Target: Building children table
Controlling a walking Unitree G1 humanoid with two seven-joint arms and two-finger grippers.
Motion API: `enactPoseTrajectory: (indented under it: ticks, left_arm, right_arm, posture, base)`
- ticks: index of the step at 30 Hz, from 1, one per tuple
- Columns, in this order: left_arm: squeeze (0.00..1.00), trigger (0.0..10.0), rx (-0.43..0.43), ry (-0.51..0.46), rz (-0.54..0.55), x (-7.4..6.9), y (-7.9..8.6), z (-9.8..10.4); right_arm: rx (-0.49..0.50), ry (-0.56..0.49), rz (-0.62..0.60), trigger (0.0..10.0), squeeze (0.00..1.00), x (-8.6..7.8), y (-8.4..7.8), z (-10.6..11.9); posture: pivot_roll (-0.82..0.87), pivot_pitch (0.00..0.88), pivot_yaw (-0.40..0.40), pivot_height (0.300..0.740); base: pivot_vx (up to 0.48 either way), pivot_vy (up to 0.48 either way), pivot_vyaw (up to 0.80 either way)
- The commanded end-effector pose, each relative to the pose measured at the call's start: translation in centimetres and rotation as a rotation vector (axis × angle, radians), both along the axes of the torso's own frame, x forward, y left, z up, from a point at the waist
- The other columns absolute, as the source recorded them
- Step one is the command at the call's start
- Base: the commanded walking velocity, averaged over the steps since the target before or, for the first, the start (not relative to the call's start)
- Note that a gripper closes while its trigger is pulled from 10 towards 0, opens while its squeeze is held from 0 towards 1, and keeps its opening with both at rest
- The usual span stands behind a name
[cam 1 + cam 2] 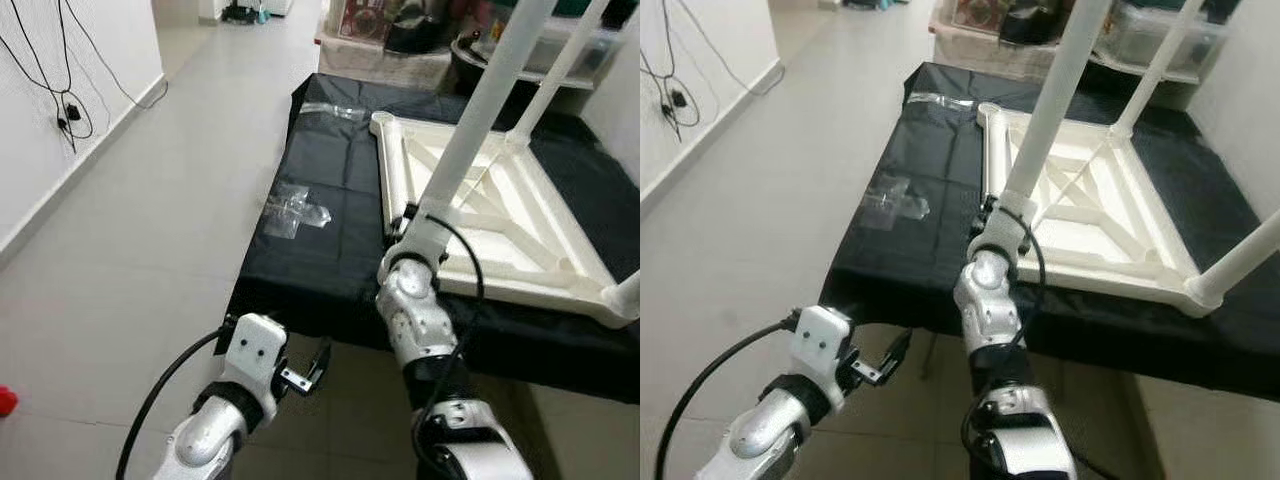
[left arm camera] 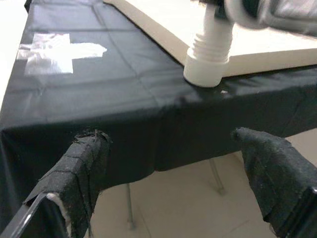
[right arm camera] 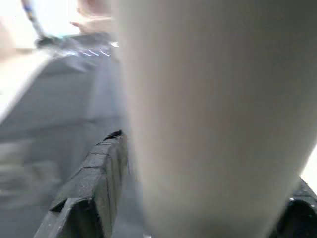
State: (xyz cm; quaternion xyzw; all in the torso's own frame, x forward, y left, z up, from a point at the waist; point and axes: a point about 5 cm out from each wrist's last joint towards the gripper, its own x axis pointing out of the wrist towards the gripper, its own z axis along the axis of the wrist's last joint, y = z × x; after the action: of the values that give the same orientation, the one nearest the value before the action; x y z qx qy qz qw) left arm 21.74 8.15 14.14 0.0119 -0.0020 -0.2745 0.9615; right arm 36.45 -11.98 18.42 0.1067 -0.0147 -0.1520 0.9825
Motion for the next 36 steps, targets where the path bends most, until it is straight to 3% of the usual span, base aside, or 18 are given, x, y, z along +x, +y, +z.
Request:
enactPoseTrajectory:
  ticks: [1, 2, 3, 5, 6, 7, 10, 11, 14, 15, 19, 22, 31, 32, 36]
  left_arm:
    - [0.00, 10.0, 0.005, 0.006, -0.007, -0.1, -0.3, -0.4]
    - [0.00, 10.0, 0.003, 0.007, -0.007, 0.1, -0.3, -0.5]
    - [0.00, 10.0, 0.003, 0.007, -0.007, 0.1, -0.3, -0.5]
    - [0.00, 10.0, 0.001, 0.008, -0.008, 0.4, -0.5, -0.6]
    - [0.00, 10.0, 0.001, 0.008, -0.008, 0.4, -0.5, -0.6]
    - [0.00, 10.0, 0.001, 0.006, -0.008, 0.7, -0.6, -0.7]
    - [0.00, 10.0, 0.001, 0.004, -0.008, 0.9, -0.6, -0.7]
    - [0.00, 10.0, 0.001, 0.004, -0.008, 0.9, -0.6, -0.7]
    - [0.00, 10.0, 0.000, -0.003, -0.007, 1.0, -0.7, -0.8]
    - [0.00, 10.0, 0.000, -0.003, -0.007, 1.0, -0.7, -0.8]
    - [0.00, 10.0, -0.001, -0.014, -0.005, 0.9, -0.7, -0.7]
    - [0.00, 10.0, -0.001, -0.017, -0.005, 0.8, -0.8, -0.6]
    - [0.00, 10.0, 0.003, -0.028, -0.014, 0.0, -0.8, -0.2]
    - [0.00, 10.0, 0.002, -0.025, -0.011, -0.1, -0.7, -0.2]
    - [0.00, 10.0, 0.001, -0.022, -0.007, -0.1, -0.6, -0.3]
  right_arm:
    - [0.029, 0.064, 0.070, 10.0, 0.34, -0.9, 1.3, -2.0]
    - [0.018, 0.037, 0.154, 10.0, 0.00, -0.9, 0.1, -2.4]
    - [0.018, 0.037, 0.154, 10.0, 0.00, -0.9, 0.1, -2.4]
    - [-0.007, -0.029, 0.311, 10.0, 0.00, -0.7, -2.3, -2.3]
    - [-0.007, -0.029, 0.311, 10.0, 0.00, -0.7, -2.3, -2.3]
    - [-0.056, -0.073, 0.467, 10.0, 0.00, -0.5, -4.0, -1.7]
    - [-0.071, -0.086, 0.615, 10.0, 0.00, -0.3, -4.7, -1.1]
    - [-0.071, -0.086, 0.615, 10.0, 0.00, -0.3, -4.7, -1.1]
    - [-0.095, -0.088, 0.828, 10.0, 0.00, 0.5, -5.5, 0.5]
    - [-0.095, -0.088, 0.828, 10.0, 0.00, 0.5, -5.5, 0.5]
    - [-0.092, -0.100, 1.098, 10.0, 0.00, 1.1, -5.1, 2.2]
    - [-0.091, -0.096, 1.192, 10.0, 0.00, 1.2, -4.9, 2.3]
    - [-0.087, -0.067, 1.349, 10.0, 0.00, 1.4, -3.9, 1.8]
    - [-0.084, -0.075, 1.363, 0.0, 0.00, 1.4, -3.6, 1.8]
    - [-0.086, -0.083, 1.350, 0.0, 0.00, 1.4, -3.3, 1.5]
  posture:
    - [0.15, 0.098, -0.128, 0.740]
    - [0.14, 0.088, -0.119, 0.740]
    - [0.14, 0.088, -0.119, 0.740]
    - [0.14, 0.082, -0.120, 0.740]
    - [0.14, 0.082, -0.120, 0.740]
    - [0.13, 0.077, -0.121, 0.740]
    - [0.13, 0.072, -0.122, 0.740]
    - [0.13, 0.072, -0.122, 0.740]
    - [0.14, 0.067, -0.125, 0.740]
    - [0.14, 0.067, -0.125, 0.740]
    - [0.16, 0.080, -0.139, 0.740]
    - [0.16, 0.084, -0.143, 0.740]
    - [0.18, 0.121, -0.155, 0.740]
    - [0.19, 0.133, -0.152, 0.740]
    - [0.18, 0.127, -0.147, 0.740]
  base:
    - [0.000, 0.000, 0.00]
    - [0.000, 0.000, 0.00]
    - [0.000, 0.000, 0.00]
    - [0.000, 0.000, 0.00]
    - [0.000, 0.000, 0.00]
    - [0.000, 0.000, 0.00]
    - [0.000, 0.000, 0.00]
    - [0.000, 0.000, 0.00]
    - [0.000, 0.000, 0.00]
    - [0.000, 0.000, 0.00]
    - [0.000, 0.000, 0.00]
    - [0.000, 0.000, 0.00]
    - [0.000, 0.000, 0.00]
    - [0.000, 0.000, 0.00]
    - [0.000, 0.000, 0.00]
